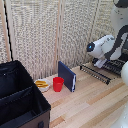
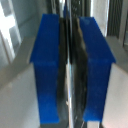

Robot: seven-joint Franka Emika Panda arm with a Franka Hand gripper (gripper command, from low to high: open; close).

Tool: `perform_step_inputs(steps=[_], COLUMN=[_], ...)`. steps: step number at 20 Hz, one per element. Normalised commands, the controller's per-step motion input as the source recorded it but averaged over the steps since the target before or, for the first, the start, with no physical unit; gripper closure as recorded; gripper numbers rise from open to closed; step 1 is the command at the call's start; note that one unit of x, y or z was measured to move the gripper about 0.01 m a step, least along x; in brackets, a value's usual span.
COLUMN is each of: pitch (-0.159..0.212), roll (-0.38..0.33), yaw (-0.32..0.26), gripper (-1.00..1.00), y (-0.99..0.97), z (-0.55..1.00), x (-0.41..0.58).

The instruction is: With care, position your gripper close to the oven tray handle. Make sure to grip the handle tightly. Delicately and attentively pull the tray out from the oven.

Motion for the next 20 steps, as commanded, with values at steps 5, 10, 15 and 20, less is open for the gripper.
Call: perform_step_inputs(steps=[5,10,15,20], pitch=[0.038,0.017,0.020,0.007], roll=[0.000,-0.002,-0.008,0.000], yaw=[0.089,0.081,0.087,0.006], gripper=[1.00,1.00,1.00,-1.00], y=[0.72,0.71,0.58,0.09], z=[0.13,0.08,0.03,0.05], x=[0.000,0.000,0.012,0.000])
